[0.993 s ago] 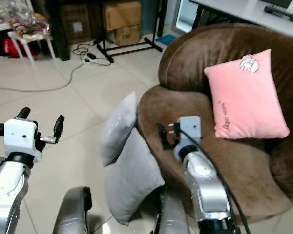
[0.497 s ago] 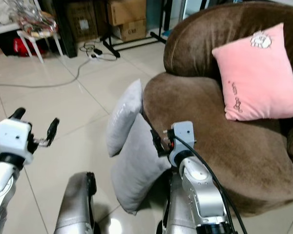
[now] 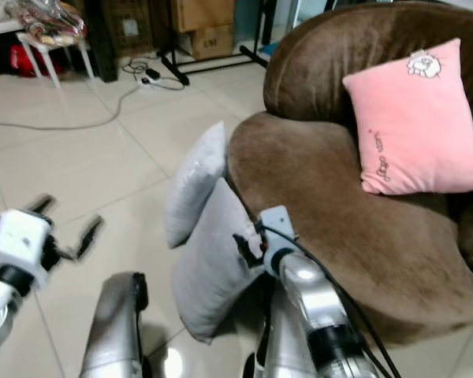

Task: Move the pillow to the sofa from floor

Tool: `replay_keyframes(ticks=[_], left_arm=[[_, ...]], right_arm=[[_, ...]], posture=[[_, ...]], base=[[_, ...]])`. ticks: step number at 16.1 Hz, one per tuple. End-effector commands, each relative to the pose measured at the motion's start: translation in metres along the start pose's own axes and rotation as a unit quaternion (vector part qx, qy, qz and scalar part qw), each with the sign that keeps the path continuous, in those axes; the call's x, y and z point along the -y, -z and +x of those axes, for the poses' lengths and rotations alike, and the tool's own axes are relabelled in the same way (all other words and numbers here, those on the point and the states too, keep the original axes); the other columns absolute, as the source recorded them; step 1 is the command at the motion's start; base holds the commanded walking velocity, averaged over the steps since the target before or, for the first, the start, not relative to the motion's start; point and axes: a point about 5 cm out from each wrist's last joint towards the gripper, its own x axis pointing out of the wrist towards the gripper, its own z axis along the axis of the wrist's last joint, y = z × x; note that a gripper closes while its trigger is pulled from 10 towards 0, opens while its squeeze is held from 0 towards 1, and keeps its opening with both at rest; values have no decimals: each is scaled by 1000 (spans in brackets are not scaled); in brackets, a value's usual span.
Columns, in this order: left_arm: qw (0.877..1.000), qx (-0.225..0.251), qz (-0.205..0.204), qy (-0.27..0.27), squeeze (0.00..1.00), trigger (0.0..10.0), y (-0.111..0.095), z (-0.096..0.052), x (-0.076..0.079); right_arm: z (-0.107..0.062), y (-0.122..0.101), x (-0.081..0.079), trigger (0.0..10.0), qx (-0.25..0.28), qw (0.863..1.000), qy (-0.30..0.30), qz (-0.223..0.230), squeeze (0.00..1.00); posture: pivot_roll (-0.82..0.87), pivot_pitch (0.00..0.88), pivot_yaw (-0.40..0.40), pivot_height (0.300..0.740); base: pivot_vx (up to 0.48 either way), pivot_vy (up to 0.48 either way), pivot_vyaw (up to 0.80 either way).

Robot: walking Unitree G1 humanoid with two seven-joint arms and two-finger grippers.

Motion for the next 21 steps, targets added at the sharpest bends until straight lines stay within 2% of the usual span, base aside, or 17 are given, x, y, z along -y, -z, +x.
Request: replay_keyframes(ticks=[1, 4, 6, 8, 11, 12, 13, 14, 16, 17, 18, 19, 21], left_arm=[[999, -12, -1, 31, 0, 10000, 1, -6, 3], [998, -33, 5, 44, 0, 10000, 1, -25, -2], [997, -43, 1, 60, 0, 10000, 0, -32, 0], [996, -56, -5, 75, 0, 10000, -1, -42, 4], [995, -65, -4, 81, 0, 10000, -2, -48, 4], [994, -68, -2, 83, 0, 10000, -3, -50, 2], [994, -71, 0, 85, 0, 10000, -4, -50, 1], [993, -77, 3, 92, 0, 10000, -4, -52, 0], [992, -81, 4, 99, 0, 10000, -4, -54, 0], [991, -83, 2, 101, 0, 10000, -5, -55, 1], [991, -83, 1, 103, 0, 10000, -5, -55, 1], [991, -84, -4, 108, 0, 10000, -5, -55, 3], [989, -88, -12, 121, 0, 10000, -6, -57, 5]], right_arm=[[9, -1, 0, 10000, -5, 1000, 9, -11, 1000], [27, -8, -6, 10000, -21, 999, 24, -18, 1000], [32, -2, -10, 10000, -51, 998, 6, -22, 1000], [33, 9, -16, 10000, -79, 997, -17, -7, 1000], [33, 15, -17, 10000, -83, 997, 3, -5, 1000], [34, 16, -16, 10000, -80, 997, 22, -4, 745], [34, 16, -16, 10000, -78, 996, 38, -6, 216], [34, 17, -15, 10000, -80, 995, 53, -4, 0], [34, 19, -17, 10000, -87, 995, 54, -5, 0], [35, 22, -21, 4471, -90, 995, 42, -2, 0], [35, 22, -23, 2000, -89, 995, 38, 2, 0], [35, 22, -24, 0, -85, 996, 33, 8, 0], [36, 20, -25, 0, -78, 996, 29, 13, 0]], posture=[[116, 0, -73, 455], [148, 3, -85, 455], [166, 27, -92, 455], [176, 49, -90, 455], [188, 75, -76, 455], [191, 84, -68, 455], [192, 88, -65, 455], [194, 95, -55, 455], [194, 96, -53, 455], [195, 95, -52, 455], [196, 94, -53, 455], [196, 94, -53, 455], [195, 92, -56, 455]], base=[[0, 0, 0], [0, 0, 0], [0, 0, 0], [0, 0, 0], [0, 0, 0], [0, 0, 0], [0, 0, 0], [0, 0, 0], [0, 0, 0], [0, 0, 0], [0, 0, 0], [0, 0, 0], [0, 0, 0]])
